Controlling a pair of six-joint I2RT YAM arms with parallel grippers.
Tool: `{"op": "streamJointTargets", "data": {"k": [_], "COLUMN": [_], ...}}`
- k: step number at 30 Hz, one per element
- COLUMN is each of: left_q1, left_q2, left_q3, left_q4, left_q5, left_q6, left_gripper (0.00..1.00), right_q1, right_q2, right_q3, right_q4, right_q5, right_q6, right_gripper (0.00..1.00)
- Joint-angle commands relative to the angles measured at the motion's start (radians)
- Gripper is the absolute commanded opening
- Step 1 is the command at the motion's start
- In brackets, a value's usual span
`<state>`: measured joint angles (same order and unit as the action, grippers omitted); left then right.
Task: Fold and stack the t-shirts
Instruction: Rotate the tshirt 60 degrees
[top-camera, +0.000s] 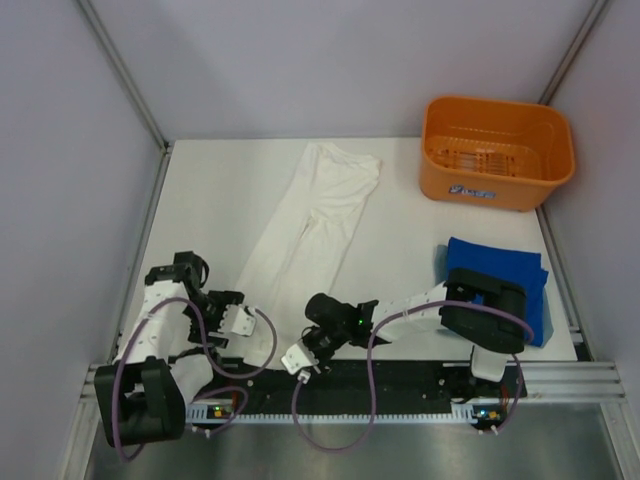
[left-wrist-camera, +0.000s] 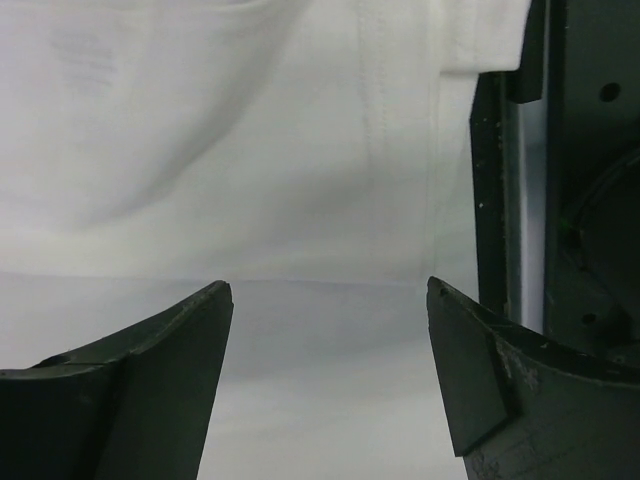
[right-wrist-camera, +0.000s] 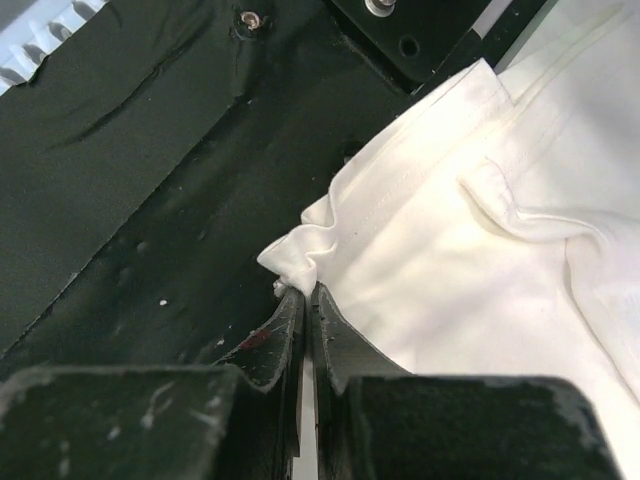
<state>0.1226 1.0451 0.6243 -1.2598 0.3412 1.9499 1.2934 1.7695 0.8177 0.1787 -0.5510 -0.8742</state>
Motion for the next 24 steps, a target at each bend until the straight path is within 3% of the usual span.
{"op": "streamJointTargets", "data": {"k": [1,5,11,13,16,20,24], "left_q1": [-0.012,-0.011,-0.02,-0.027,-0.049,-0.049,-0.049], "left_q2": [-0.036,-0.037,-0.002,0.001,-0.017,-0.019,-0.013], "left_q3": [-0.113,-0.164,-0.074,-0.083,-0.167,-0.176,-0.176], "left_q4": [-0.063,-0.006,0.007,-0.045,-0.001,0.031,0.054], "left_q5": [-0.131,-0.148,0.019,0.001,-0.066,-0.06,-0.114], "left_q6": [0.323,0.352,0.331,0.374,0.377,0.342,0.293], "left_gripper": [0.83,0.79,0.75,0.75,0.73,0.58,0.37], "right_q1": [-0.009,-0.011,-0.06,-0.062,-0.066,-0.069,-0.074], "right_q2": [-0.016,-0.012,0.007,0.01,0.021,0.019,-0.004], "right_q3": [0.038,0.038,0.09,0.09,0.089,0.086,0.083], "right_q4": [-0.013,0.028,0.143,0.142,0.14,0.151,0.116], "right_q5": [-0.033,-0.023,-0.079,-0.067,-0.069,-0.09,-0.083], "right_q6": [0.018,0.053,0.225,0.199,0.202,0.221,0.215], "right_gripper": [0.0,0.0,0.0,0.0,0.0,0.0,0.0]}}
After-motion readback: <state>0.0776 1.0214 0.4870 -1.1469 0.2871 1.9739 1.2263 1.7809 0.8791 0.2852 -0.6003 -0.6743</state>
